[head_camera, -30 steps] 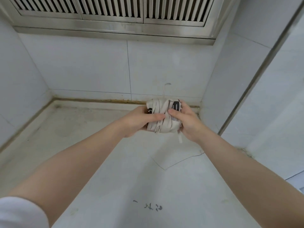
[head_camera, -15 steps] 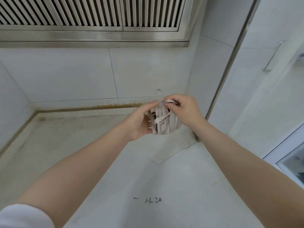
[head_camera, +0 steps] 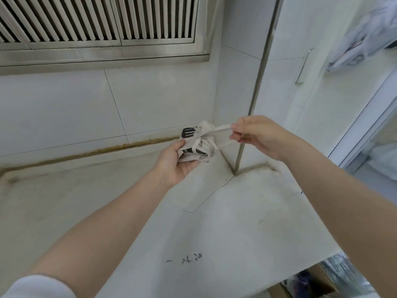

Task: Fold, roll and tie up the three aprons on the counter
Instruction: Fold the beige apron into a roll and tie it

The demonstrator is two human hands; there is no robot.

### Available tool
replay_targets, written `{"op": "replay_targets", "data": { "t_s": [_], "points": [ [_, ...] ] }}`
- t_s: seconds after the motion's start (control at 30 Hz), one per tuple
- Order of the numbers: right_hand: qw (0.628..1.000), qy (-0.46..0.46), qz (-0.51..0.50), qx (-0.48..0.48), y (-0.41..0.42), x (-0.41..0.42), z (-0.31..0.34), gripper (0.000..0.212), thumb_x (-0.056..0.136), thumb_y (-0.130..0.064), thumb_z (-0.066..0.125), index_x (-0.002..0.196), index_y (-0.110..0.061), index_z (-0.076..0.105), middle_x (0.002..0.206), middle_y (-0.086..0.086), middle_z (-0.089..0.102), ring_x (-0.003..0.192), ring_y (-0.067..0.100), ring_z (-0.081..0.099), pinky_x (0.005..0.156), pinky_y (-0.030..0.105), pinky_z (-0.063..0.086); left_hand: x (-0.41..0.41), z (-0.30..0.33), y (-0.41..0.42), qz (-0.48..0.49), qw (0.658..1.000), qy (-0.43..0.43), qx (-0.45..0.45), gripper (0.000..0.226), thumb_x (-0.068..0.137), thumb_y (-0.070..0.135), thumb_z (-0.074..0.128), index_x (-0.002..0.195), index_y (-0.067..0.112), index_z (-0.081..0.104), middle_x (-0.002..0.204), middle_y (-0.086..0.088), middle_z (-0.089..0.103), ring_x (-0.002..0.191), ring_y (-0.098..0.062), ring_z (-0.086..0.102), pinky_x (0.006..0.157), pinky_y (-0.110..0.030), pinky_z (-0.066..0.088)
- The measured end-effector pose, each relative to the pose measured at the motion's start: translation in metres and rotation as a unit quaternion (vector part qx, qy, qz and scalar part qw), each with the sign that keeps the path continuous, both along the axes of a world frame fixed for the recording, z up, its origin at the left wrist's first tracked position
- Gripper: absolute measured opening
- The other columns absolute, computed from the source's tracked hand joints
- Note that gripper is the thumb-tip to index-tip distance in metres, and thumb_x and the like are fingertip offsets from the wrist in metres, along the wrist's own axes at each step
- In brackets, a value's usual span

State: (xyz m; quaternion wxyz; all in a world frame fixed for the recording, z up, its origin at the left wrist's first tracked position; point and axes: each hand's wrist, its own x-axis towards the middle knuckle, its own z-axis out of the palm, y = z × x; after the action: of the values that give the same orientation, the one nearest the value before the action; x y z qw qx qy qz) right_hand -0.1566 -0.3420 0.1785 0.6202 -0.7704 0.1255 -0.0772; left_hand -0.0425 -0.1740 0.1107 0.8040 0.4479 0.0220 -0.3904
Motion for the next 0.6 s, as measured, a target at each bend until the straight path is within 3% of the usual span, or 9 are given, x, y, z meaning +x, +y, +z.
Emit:
{"op": "replay_targets", "data": {
  "t_s": [0.1, 0.17, 0.27, 0.37, 0.5, 0.6],
  "points": [
    [0.970, -0.042, -0.097, 0.220, -0.020, -0.009, -0.007, 0.025, 0.091, -0.009, 0.054, 0.068, -0.016, 0.050, 0.045, -0.007, 0.037, 0.058, 0.012, 0.042, 0.074, 0.029, 0.048, -0.014, 0.002, -0.022, -0.030, 0.996, 0.011, -0.083, 0.029, 0.100, 0.019, 0.038, 0.095, 0.000, 0.059, 0.074, -0.014, 0.072, 0.062, -0.025, 0.070, 0.057, -0.036, 0.058],
    [0.942, -0.065, -0.196, 0.263, -0.028, -0.012, -0.009, 0.028, 0.092, -0.008, 0.056, 0.067, -0.016, 0.046, 0.041, -0.007, 0.033, 0.048, 0.009, 0.037, 0.057, 0.022, 0.048, -0.028, 0.006, -0.038, -0.055, 0.991, 0.005, -0.120, 0.028, 0.100, 0.014, 0.035, 0.095, 0.000, 0.059, 0.080, -0.015, 0.072, 0.067, -0.027, 0.071, 0.063, -0.038, 0.058],
    [0.947, -0.077, -0.278, 0.143, -0.045, -0.020, 0.002, 0.026, 0.088, -0.011, 0.064, 0.069, -0.015, 0.046, 0.042, -0.006, 0.039, 0.040, 0.009, 0.038, 0.050, 0.020, 0.042, -0.046, 0.003, -0.056, -0.122, 0.982, -0.047, -0.133, 0.032, 0.092, -0.002, 0.034, 0.092, -0.001, 0.066, 0.090, -0.014, 0.071, 0.080, -0.025, 0.070, 0.080, -0.039, 0.055],
    [0.955, -0.106, -0.275, 0.029, -0.068, -0.036, 0.027, 0.021, 0.085, -0.010, 0.067, 0.072, -0.014, 0.051, 0.054, -0.003, 0.045, 0.040, 0.007, 0.040, 0.050, 0.018, 0.042, -0.059, 0.009, -0.076, -0.178, 0.967, -0.173, -0.053, 0.028, 0.086, -0.009, 0.041, 0.097, 0.000, 0.065, 0.095, -0.010, 0.069, 0.090, -0.019, 0.065, 0.096, -0.036, 0.045],
    [0.956, -0.138, -0.254, -0.045, -0.092, -0.051, 0.064, 0.020, 0.086, -0.007, 0.064, 0.072, -0.014, 0.052, 0.059, -0.001, 0.049, 0.039, 0.003, 0.046, 0.047, 0.014, 0.045, -0.070, 0.032, -0.116, -0.147, 0.952, -0.268, -0.033, 0.026, 0.084, -0.015, 0.049, 0.096, 0.004, 0.062, 0.085, -0.002, 0.071, 0.084, -0.013, 0.066, 0.084, -0.020, 0.051],
    [0.950, -0.160, -0.268, 0.023, -0.121, -0.056, 0.086, 0.021, 0.089, -0.011, 0.062, 0.072, -0.016, 0.050, 0.057, -0.001, 0.046, 0.043, 0.005, 0.048, 0.052, 0.017, 0.047, -0.081, 0.054, -0.145, -0.168, 0.924, -0.340, -0.055, 0.025, 0.085, -0.013, 0.053, 0.081, 0.010, 0.062, 0.074, 0.006, 0.069, 0.075, -0.003, 0.065, 0.078, -0.012, 0.050]
  ]
}}
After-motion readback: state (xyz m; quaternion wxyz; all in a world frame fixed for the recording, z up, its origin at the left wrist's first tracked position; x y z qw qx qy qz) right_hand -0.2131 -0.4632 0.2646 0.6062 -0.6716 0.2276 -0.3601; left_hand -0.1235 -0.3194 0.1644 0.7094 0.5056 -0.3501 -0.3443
